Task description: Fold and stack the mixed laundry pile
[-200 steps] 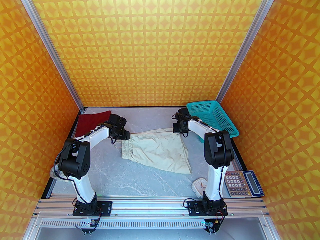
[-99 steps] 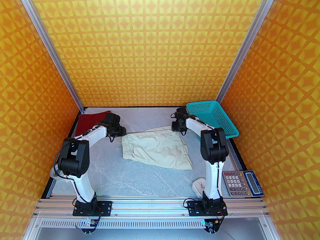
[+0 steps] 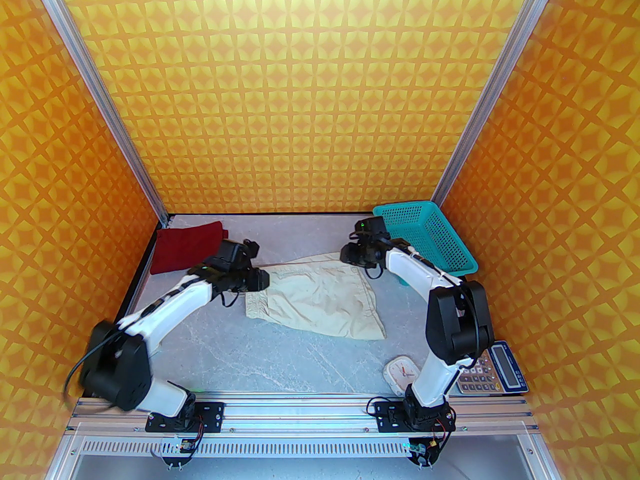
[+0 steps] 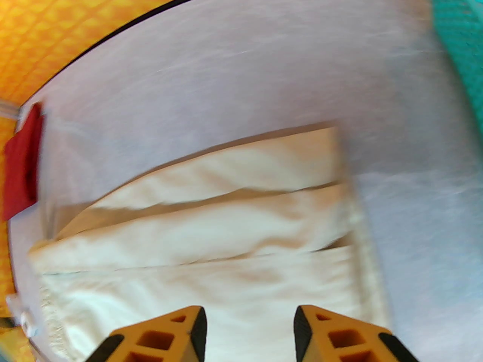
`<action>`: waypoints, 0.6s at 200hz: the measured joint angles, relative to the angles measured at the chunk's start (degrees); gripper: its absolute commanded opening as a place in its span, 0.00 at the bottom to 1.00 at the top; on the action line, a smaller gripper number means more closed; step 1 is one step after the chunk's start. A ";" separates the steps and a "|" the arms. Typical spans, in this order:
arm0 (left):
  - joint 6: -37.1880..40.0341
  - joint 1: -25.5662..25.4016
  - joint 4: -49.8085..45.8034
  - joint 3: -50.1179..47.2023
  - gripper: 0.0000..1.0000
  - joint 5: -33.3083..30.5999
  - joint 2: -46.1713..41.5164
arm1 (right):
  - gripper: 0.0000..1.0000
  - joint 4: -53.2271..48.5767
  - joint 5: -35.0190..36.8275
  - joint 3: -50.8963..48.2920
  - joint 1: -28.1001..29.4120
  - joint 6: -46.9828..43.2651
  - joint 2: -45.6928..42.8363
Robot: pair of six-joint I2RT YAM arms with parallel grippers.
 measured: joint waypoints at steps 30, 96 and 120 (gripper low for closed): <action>0.09 0.46 1.11 5.20 0.24 0.94 9.75 | 0.40 1.33 -2.67 -0.61 1.68 1.46 2.75; 0.59 6.43 5.33 13.90 0.25 1.33 24.26 | 0.41 0.81 -1.62 -0.68 1.14 1.62 10.71; 1.44 7.04 5.42 14.32 0.31 1.99 25.83 | 0.40 0.42 -1.44 0.02 1.03 1.44 11.96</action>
